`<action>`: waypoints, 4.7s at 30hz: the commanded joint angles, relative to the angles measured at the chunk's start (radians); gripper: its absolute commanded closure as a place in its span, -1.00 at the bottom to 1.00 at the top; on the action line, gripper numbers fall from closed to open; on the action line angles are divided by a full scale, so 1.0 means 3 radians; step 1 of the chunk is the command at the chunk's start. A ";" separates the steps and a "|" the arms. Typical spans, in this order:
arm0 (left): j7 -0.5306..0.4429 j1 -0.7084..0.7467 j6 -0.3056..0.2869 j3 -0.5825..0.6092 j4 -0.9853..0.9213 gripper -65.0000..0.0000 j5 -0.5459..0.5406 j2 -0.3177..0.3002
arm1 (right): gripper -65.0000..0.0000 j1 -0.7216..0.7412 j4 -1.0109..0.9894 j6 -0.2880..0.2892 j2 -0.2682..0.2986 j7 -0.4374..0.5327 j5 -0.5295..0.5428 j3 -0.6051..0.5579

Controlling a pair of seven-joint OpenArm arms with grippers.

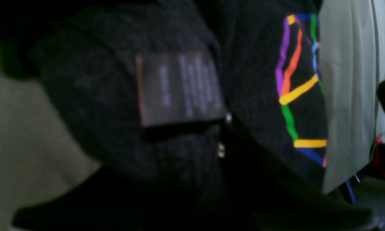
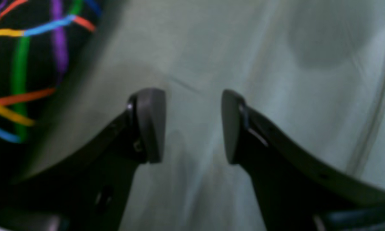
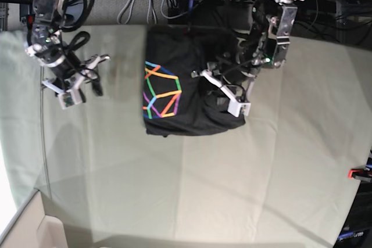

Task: Layout the t-shirt on the table in an organized manner, then fold the t-shirt properly
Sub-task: 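Grasp the folded shirt's corner with the left gripper, then rotate and drag the folded shirt with the left gripper to square it, then release the shirt and move both grippers to its collar edge, then grasp the collar edge with both grippers and pull it straight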

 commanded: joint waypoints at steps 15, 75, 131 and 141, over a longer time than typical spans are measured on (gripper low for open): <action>0.0133 -0.0663 -0.0019 0.0261 -0.0156 1.00 0.0289 -0.0513 | 0.13 0.0052 0.0063 -0.0012 0.0038 0.0106 0.0050 0.0415; -0.0992 -0.2386 -0.0965 0.1999 -0.1138 -0.57 0.2774 0.0187 | 0.13 0.0047 0.0063 -0.0012 0.0140 0.0085 0.0035 0.0410; 0.0440 0.0360 -0.0965 -0.0875 0.0800 -0.58 0.2319 0.0729 | -0.21 -0.0219 0.0037 -0.0012 -0.0433 0.0080 0.0050 0.0180; 0.0435 0.0355 -0.0960 -0.0588 0.0534 -0.48 0.2022 0.0729 | -0.13 -0.0214 -0.0019 -0.0012 -0.0433 0.0085 0.0050 0.0170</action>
